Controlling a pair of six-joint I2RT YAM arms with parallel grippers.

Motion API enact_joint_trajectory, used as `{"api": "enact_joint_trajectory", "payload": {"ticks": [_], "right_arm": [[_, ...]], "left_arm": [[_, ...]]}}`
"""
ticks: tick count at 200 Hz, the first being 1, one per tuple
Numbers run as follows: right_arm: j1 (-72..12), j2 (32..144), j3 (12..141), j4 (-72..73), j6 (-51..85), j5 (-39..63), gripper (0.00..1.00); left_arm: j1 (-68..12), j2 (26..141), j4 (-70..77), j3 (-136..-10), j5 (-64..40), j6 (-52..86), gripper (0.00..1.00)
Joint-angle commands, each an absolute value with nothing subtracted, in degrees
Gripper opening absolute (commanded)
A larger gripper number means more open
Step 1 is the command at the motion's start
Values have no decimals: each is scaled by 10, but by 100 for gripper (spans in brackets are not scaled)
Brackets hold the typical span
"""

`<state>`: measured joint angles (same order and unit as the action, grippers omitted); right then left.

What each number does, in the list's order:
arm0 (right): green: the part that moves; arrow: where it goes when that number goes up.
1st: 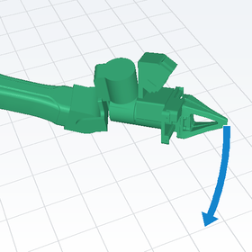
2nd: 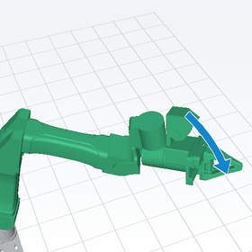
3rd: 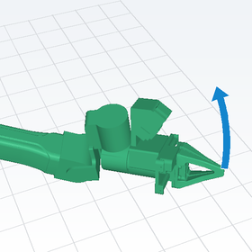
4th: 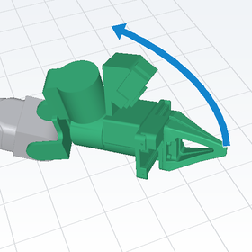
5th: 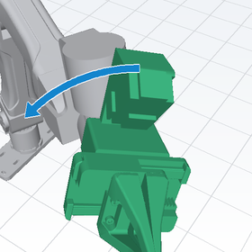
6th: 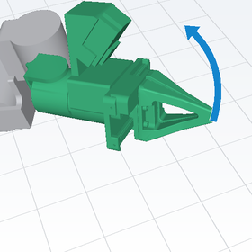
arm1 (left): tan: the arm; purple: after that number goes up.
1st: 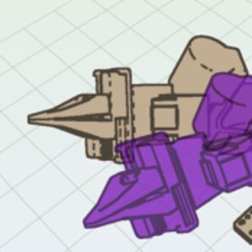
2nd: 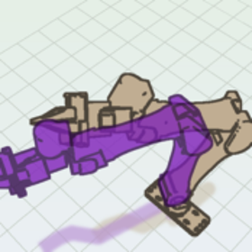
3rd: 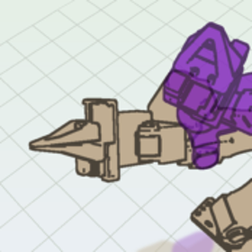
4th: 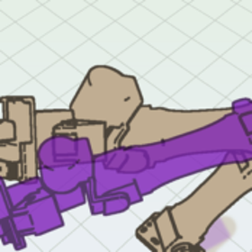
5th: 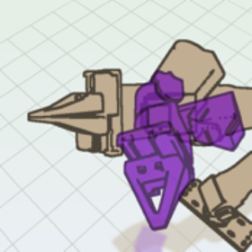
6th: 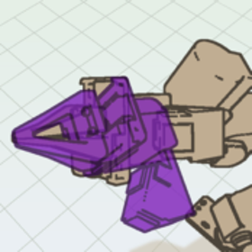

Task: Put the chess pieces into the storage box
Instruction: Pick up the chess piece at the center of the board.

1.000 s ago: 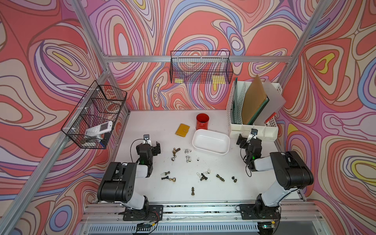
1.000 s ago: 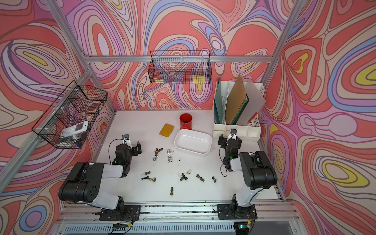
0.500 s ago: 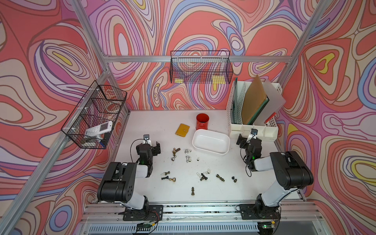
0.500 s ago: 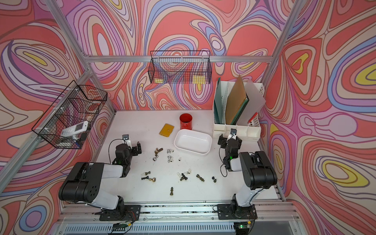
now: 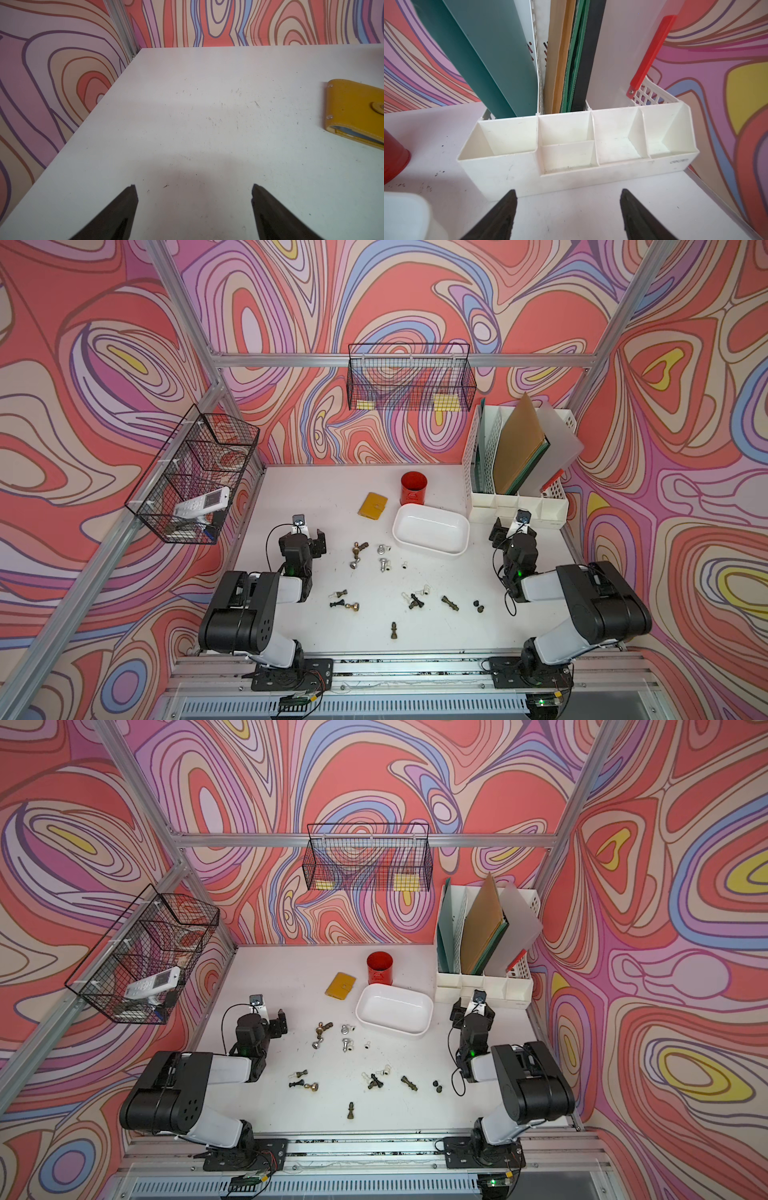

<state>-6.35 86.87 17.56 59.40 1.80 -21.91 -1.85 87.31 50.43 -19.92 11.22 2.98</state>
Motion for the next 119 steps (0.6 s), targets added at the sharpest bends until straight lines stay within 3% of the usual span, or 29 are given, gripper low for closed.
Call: {"api": "enact_joint_trajectory", "payload": {"ticks": [1, 49, 76, 106, 119], "right_arm": [[-97, 749, 195, 501, -1, -293, 80], [-105, 590, 414, -39, 133, -177, 78], [-124, 575, 520, -242, 183, -66, 74], [-146, 595, 589, -428, 224, 50, 62], [-149, 605, 615, -514, 250, 67, 62]], "left_arm": [[-23, 838, 505, -198, 123, 25, 86], [-104, 624, 181, -278, 208, 56, 81], [-126, 549, -46, -372, 132, 169, 66], [-195, 552, -221, -451, 15, 236, 59], [-243, 566, -290, -494, -7, 238, 58]]}}
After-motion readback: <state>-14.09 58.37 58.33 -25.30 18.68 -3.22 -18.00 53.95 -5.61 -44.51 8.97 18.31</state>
